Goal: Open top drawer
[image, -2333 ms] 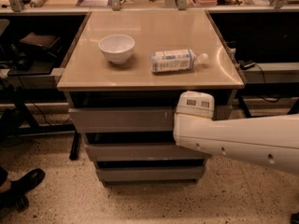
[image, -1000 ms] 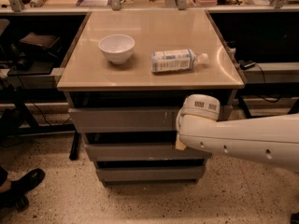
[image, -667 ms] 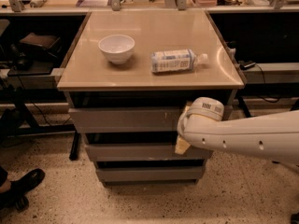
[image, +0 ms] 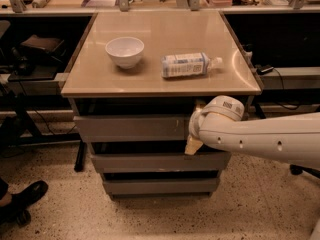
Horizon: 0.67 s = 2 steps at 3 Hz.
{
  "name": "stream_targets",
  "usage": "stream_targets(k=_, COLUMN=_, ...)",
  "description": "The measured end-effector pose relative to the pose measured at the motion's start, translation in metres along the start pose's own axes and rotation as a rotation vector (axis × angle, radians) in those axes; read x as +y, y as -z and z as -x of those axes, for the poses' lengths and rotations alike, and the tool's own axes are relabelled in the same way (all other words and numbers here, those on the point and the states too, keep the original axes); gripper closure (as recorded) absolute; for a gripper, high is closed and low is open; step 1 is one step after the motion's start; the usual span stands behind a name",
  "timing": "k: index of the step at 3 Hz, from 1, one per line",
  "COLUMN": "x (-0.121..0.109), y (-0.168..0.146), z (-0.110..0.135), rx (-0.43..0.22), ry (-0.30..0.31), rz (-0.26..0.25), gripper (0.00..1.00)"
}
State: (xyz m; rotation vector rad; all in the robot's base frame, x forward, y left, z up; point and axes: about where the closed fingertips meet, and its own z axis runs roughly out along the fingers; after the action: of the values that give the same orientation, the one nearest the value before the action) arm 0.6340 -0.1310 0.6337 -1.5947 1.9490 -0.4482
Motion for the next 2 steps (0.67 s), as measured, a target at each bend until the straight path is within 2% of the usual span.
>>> stream_targets(k=2, x=0.0010, y=-0.0131, z=-0.0041, rx=-0.014, ry=-0.010, rz=0.017, gripper=0.00)
